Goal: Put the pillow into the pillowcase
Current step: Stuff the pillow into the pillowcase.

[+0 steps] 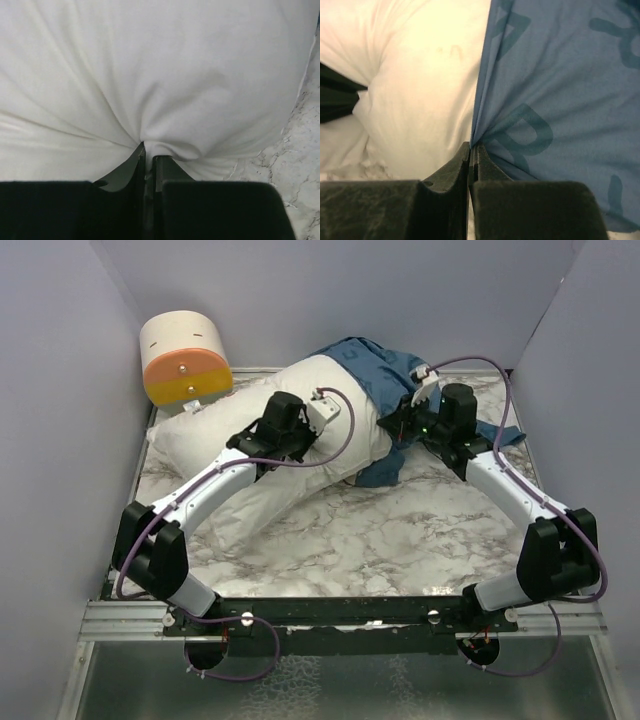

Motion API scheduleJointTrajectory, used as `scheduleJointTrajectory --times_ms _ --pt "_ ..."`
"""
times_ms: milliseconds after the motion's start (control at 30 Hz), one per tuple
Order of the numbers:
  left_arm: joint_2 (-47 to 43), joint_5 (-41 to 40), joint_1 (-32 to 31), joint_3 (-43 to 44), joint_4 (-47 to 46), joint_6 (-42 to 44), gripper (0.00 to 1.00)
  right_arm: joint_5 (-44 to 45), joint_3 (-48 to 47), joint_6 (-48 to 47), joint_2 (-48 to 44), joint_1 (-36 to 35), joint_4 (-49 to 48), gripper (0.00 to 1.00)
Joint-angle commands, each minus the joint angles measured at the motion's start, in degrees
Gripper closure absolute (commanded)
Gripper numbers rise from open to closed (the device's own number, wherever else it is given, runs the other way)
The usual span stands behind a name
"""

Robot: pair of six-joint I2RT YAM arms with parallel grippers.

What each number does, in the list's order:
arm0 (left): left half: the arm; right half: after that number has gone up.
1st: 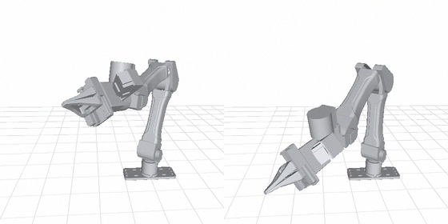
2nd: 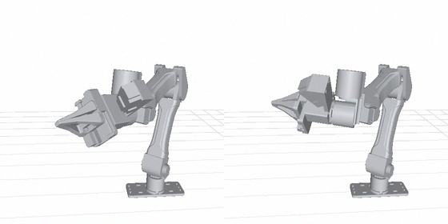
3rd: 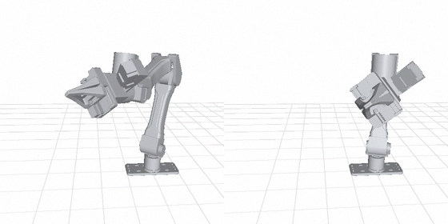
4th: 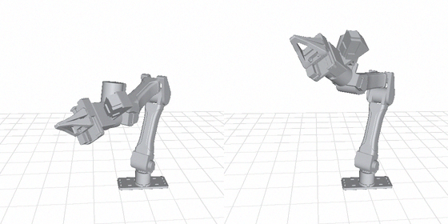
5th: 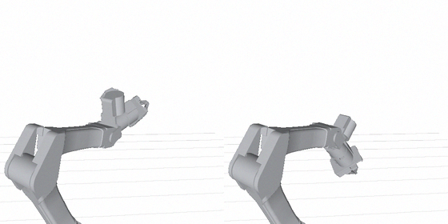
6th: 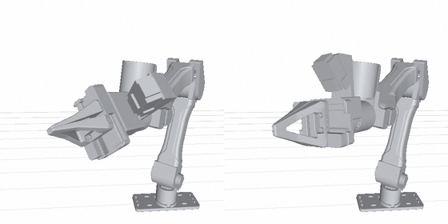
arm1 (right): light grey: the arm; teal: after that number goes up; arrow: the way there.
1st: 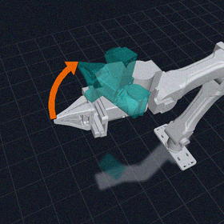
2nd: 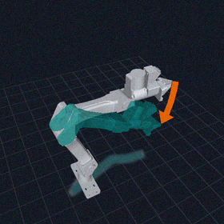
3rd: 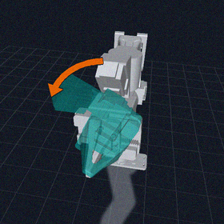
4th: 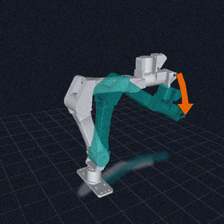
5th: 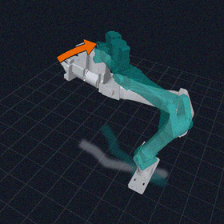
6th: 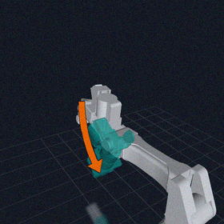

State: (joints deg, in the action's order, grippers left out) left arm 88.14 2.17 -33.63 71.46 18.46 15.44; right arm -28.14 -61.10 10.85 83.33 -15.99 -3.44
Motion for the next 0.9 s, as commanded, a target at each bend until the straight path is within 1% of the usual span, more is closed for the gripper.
scheduleJointTrajectory --times_ms 0,67,133,233,333,433,533,633,700,767,833,867 --pt "-2.1 11.6 4.6 -2.9 -7.7 -8.1 1.00 -5.8 3.9 2.1 -1.0 -3.3 4.8 0.99" --pt "-3.4 14.9 6.5 -4.2 -10.4 -10.5 1.00 -3.4 10.9 3.7 -3.1 -3.4 3.7 0.99" --pt "-3.6 18.9 7.9 -5.1 -13.3 -12.9 1.00 -2.1 15.8 4.9 -5.1 -4.6 2.2 0.99" --pt "-1.8 25.3 8.6 -4.1 -13.7 -15.0 1.00 -3.0 16.5 5.2 -4.6 -7.8 0.9 0.99" --pt "0.0 29.1 8.5 -3.5 -13.5 -15.7 1.00 -6.9 11.3 6.1 -1.5 -11.8 -2.3 0.99" --pt "0.7 29.5 6.8 -3.3 -11.8 -14.2 1.00 -9.2 2.5 7.9 2.3 -12.7 -4.6 0.99" --pt "0.4 27.0 3.6 -3.0 -8.9 -10.1 1.00 -4.3 -7.4 9.1 3.8 -12.5 -4.4 0.99" --pt "-0.5 26.4 1.8 -3.1 -7.3 -7.8 1.00 3.7 -14.7 8.8 4.5 -10.8 -1.6 0.99" --pt "-1.2 26.3 1.7 -3.2 -7.3 -7.4 1.00 7.7 -14.5 9.9 3.8 -7.9 -1.6 0.99" --pt "-2.3 25.9 1.6 -3.4 -7.6 -7.4 1.00 9.6 -11.7 9.2 2.5 -6.4 -0.8 0.99" --pt "-2.9 25.5 1.7 -3.6 -8.1 -8.0 1.00 7.6 -7.6 7.4 1.3 -6.4 0.8 0.99" --pt "-2.9 25.5 1.9 -3.6 -8.3 -8.7 1.00 4.4 -5.7 6.9 1.2 -6.9 1.7 0.99"
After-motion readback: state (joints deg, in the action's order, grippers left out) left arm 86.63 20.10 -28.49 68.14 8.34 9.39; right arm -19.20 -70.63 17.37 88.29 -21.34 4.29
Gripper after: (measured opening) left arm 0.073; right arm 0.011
